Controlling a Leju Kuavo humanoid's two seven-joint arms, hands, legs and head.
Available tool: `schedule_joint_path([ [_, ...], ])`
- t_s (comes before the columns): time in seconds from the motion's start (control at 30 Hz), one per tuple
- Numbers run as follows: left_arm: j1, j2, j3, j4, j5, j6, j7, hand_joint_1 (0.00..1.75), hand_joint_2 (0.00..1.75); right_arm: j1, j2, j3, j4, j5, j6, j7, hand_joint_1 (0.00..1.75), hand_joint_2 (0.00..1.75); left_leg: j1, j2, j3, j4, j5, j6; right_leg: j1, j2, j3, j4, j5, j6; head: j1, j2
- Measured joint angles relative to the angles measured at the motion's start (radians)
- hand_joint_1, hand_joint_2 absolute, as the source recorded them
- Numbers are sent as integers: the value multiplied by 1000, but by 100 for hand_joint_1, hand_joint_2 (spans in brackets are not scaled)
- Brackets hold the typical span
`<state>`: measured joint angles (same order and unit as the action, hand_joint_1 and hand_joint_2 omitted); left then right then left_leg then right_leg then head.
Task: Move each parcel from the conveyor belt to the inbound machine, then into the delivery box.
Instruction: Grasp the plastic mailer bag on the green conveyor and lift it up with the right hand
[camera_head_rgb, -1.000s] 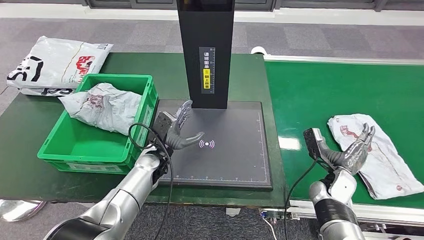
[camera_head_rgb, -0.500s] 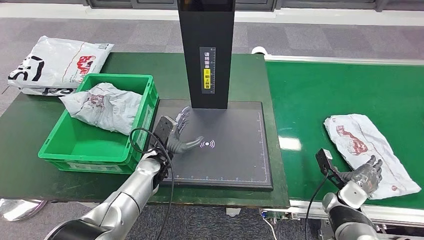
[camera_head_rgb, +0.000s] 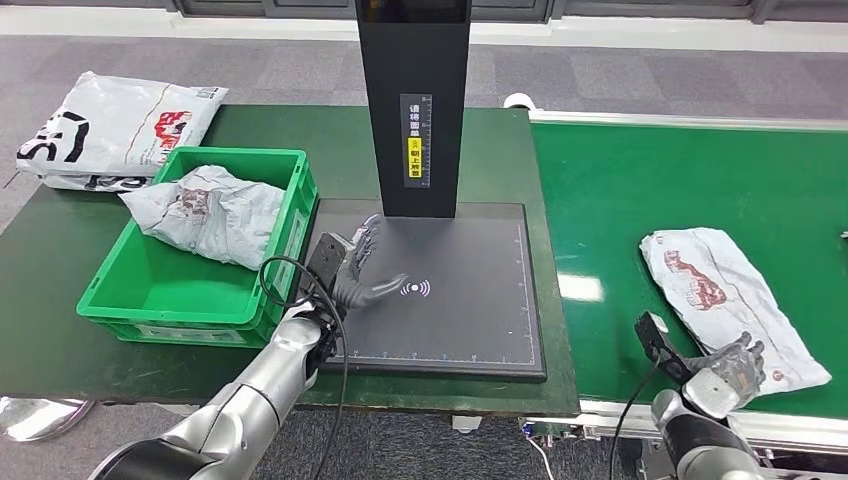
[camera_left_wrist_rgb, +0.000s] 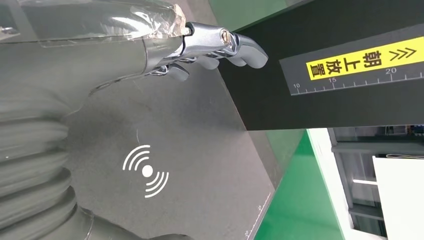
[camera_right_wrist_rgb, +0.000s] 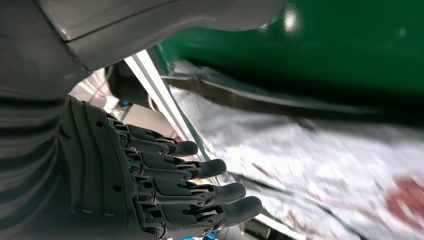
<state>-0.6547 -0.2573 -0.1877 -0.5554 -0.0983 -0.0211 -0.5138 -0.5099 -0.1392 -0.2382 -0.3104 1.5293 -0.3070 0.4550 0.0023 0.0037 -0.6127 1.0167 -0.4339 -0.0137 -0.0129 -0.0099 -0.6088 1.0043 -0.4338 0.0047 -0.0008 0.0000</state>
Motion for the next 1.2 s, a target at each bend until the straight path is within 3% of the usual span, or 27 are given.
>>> schedule_joint_path([
  [0.43, 0, 6, 0, 0, 0, -1, 6, 0, 175, -5, -19, -1, 15, 41, 88, 106, 3, 175, 0, 0, 0, 0, 0, 0, 0, 0, 0, 0, 0, 0, 0, 0],
  [0.57, 0, 11, 0, 0, 0, 1, 6, 0, 175, -9, -19, -1, 17, 27, 106, 108, 175, 175, 0, 0, 0, 0, 1, 1, 0, 0, 1, 0, 0, 1, 0, 0],
  [1.2, 0, 20, 0, 0, 1, 3, 8, 0, 175, -5, -18, -1, 19, 8, 107, 85, 175, 175, 0, 0, 0, 0, 1, 1, -1, 0, 1, 0, 0, 1, 0, 0],
])
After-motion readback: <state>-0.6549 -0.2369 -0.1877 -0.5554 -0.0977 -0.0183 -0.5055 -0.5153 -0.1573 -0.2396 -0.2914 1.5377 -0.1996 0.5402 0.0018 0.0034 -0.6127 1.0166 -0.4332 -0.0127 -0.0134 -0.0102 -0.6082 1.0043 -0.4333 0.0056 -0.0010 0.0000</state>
